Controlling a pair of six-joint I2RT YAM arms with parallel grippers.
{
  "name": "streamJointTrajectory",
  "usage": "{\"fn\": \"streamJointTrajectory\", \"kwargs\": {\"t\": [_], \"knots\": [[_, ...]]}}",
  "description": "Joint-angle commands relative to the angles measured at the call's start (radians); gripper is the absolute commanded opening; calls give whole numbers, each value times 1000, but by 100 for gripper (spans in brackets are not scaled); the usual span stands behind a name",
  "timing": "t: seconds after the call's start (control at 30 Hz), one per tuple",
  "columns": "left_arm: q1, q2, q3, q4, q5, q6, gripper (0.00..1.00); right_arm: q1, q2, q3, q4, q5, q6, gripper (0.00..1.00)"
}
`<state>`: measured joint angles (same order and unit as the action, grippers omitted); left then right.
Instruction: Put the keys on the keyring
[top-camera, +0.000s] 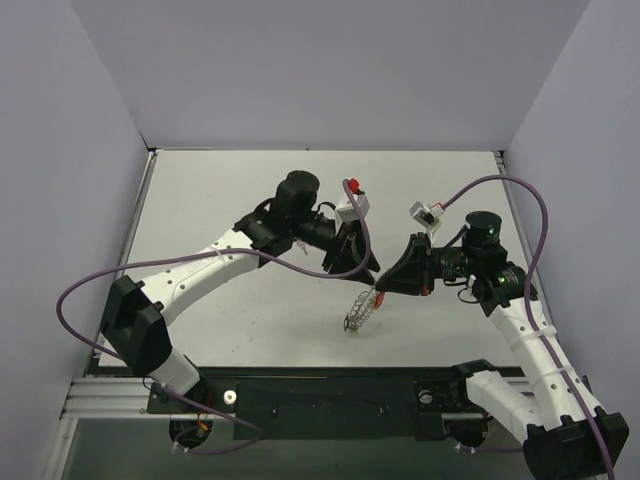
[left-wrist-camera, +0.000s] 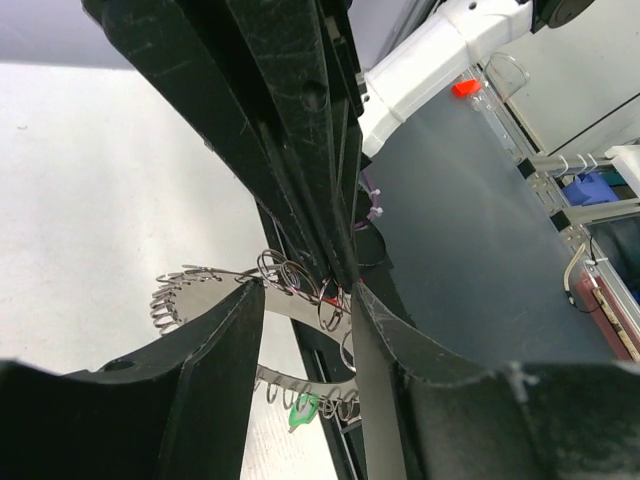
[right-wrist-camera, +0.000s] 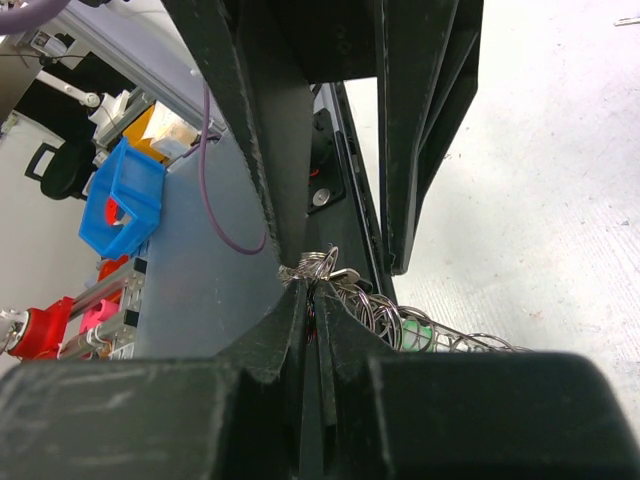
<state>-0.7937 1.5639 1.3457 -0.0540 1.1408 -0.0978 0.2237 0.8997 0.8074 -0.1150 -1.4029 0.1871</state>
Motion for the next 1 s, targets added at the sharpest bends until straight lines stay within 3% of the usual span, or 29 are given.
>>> {"fn": "streamJointTrajectory", "kwargs": {"t": [0.0, 0.37, 0.97], "knots": [[-9, 15, 63, -187, -10, 151, 49, 5, -15, -1, 64, -38, 8, 0], [-21, 10, 61, -176, 31, 161, 42, 5, -13, -4, 64, -39, 9, 0], [-21, -8, 36, -44, 42, 52, 34, 6, -22, -8, 64, -38, 12, 0]]}}
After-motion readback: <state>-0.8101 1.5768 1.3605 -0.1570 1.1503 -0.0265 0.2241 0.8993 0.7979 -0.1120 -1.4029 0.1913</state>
